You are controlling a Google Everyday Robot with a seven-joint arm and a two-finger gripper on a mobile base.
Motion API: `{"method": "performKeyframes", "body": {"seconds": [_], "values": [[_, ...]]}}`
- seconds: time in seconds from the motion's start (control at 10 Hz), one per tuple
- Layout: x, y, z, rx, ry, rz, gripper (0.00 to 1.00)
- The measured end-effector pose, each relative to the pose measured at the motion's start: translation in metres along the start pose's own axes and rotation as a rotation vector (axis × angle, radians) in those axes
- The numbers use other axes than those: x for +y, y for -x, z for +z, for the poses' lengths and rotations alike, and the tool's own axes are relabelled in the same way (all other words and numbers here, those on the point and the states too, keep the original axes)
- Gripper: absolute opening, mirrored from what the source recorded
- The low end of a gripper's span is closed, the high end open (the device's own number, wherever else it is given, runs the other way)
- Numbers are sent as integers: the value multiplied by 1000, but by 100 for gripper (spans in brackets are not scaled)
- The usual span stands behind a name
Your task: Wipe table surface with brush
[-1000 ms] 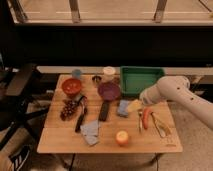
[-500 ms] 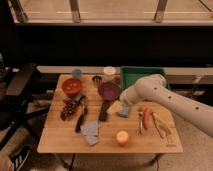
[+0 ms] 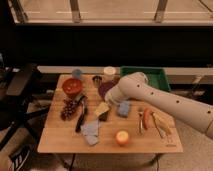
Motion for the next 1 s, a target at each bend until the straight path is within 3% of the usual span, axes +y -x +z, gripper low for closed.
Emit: {"method": "performKeyframes", "body": {"seconds": [0.5,1.0], "values": [[0,5,10,-21,15,8,80],[13,62,72,-88,5,35,80]]}}
